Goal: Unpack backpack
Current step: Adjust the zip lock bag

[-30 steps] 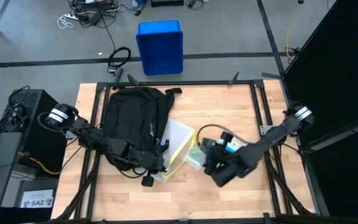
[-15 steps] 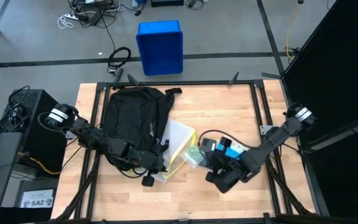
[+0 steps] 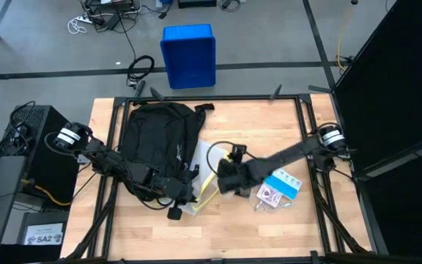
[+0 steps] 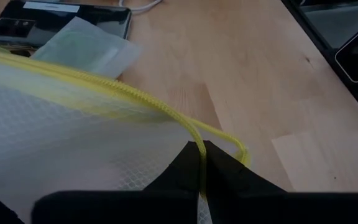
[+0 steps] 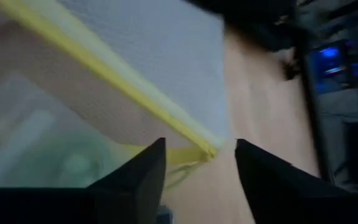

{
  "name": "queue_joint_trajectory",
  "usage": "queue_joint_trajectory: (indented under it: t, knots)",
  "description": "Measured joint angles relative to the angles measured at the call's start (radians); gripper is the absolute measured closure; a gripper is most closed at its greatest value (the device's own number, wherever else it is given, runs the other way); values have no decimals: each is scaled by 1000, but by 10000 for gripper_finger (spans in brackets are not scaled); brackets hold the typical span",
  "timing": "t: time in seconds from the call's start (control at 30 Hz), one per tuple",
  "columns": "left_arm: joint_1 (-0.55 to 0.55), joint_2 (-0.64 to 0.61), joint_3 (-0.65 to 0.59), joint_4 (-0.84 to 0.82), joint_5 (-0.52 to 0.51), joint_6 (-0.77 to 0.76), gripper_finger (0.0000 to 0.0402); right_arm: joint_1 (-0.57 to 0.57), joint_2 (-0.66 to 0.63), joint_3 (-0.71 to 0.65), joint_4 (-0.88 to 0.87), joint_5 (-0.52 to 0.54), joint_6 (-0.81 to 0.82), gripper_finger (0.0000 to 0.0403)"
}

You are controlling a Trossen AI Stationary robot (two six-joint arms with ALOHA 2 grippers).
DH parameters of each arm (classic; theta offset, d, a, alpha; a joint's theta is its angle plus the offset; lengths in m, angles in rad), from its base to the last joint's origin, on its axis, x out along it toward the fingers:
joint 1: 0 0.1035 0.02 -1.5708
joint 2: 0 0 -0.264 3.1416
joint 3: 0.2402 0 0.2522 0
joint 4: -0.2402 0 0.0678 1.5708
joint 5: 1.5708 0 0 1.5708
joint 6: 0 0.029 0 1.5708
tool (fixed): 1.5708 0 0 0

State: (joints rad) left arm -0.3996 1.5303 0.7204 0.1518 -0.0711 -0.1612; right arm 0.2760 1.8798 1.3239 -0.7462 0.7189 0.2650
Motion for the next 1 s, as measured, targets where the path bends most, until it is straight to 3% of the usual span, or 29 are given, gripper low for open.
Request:
queue_joint_trajectory:
  t: [0.13, 0.23, 0.33, 0.43, 0.5, 0.73, 1.0]
  knots:
    - [0, 0, 0, 0, 0, 0, 402, -85, 34, 0, 90, -105, -96, 202]
    - [0, 0, 0, -3, 0, -1, 402, -137, 50, 0, 107, -103, -133, 212]
    - [0, 0, 0, -15, 0, -4, 402, -174, 50, 0, 68, -90, -121, 266]
    - [2, 0, 0, -23, -8, -5, 402, -184, 45, 0, 20, -91, -93, 363]
    - [1, 0, 0, -23, -9, -3, 402, -175, 42, 0, -14, -91, -65, 388]
    - [1, -1, 0, -36, -57, -1, 402, -63, 42, 0, -303, -92, 180, 401]
    - [24, -1, 0, -40, -228, 76, 402, 182, 42, 0, -569, -153, 600, 402]
